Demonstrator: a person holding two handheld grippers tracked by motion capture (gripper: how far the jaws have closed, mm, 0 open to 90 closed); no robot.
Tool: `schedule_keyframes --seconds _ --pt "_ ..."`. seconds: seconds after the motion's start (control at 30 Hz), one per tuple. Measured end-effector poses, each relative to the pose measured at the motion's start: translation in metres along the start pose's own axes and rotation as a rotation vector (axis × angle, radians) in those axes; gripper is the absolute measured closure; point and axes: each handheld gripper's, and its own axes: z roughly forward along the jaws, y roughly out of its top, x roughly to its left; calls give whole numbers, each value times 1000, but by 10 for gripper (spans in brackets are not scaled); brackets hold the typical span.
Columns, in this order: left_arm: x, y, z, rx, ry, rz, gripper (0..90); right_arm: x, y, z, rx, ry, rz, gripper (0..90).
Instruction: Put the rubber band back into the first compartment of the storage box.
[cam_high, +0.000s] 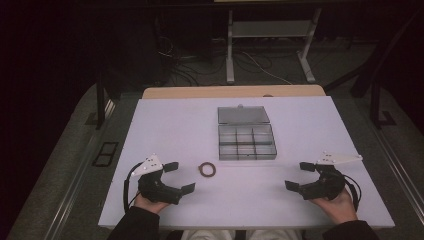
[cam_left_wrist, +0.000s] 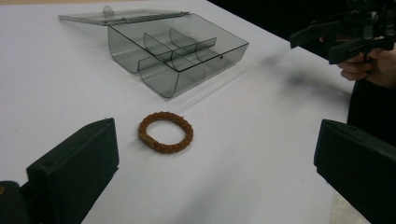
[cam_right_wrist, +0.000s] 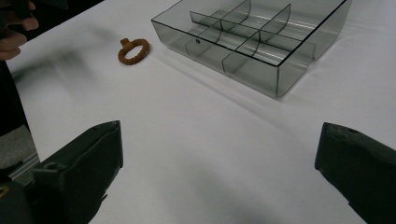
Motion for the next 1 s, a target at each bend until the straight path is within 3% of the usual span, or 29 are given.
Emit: schedule_keyframes --seconds 0.53,1.0 --pt "-1 16 -1 32 -25 28 0 0 -3 -2 0 -5 7 2" --pt "-2 31 11 90 -52 55 0 -1 -5 -3 8 -5 9 2"
